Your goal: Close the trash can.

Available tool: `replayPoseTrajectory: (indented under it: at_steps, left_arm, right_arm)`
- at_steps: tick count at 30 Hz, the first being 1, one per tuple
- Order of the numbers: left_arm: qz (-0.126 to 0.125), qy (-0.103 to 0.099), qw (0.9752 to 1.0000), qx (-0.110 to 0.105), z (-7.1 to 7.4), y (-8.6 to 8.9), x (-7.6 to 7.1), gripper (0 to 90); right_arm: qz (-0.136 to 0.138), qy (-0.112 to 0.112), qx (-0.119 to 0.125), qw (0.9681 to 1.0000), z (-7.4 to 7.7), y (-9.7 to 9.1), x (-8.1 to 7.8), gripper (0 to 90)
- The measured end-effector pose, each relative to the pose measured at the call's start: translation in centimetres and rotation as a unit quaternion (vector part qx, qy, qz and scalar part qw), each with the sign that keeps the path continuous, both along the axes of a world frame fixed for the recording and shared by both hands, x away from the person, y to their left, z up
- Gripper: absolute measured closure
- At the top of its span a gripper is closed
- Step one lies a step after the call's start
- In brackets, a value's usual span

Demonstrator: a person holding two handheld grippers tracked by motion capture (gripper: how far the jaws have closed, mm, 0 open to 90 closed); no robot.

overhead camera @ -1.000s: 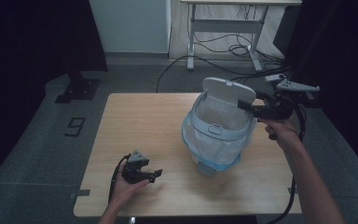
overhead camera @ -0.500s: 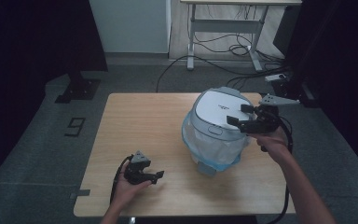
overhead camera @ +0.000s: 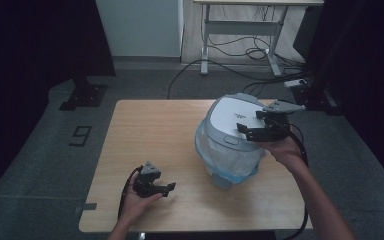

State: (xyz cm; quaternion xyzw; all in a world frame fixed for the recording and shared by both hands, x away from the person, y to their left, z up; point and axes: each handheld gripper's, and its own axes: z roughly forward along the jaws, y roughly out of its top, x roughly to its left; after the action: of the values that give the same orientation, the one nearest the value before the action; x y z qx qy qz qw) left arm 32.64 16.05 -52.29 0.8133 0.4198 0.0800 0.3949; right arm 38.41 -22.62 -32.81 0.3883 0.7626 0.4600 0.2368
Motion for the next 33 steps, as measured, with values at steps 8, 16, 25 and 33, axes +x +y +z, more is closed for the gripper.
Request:
replayPoseTrajectory:
  at_steps: [8,16,25,33]
  left_arm:
    - [0.007,-0.002,1.0000,-0.001,0.0,0.3,0.2,22.3]
    - [0.012,-0.007,0.9999,0.001,0.1,0.4,0.0,22.3]
    - [0.016,-0.006,0.9999,0.003,-0.2,0.3,0.2,22.3]
    - [0.018,-0.005,0.9998,0.008,-0.4,0.3,0.2,22.3]
  right_arm:
    - [-0.007,-0.070,0.014,0.9974,-0.6,-1.1,-1.7,18.1]
    - [-0.010,-0.094,0.065,0.9934,-1.0,-4.3,-4.4,18.2]
    - [-0.024,-0.087,0.081,0.9926,-4.0,-8.6,-6.7,18.2]
    - [-0.038,-0.065,0.086,0.9935,-8.4,-11.1,-8.2,18.6]
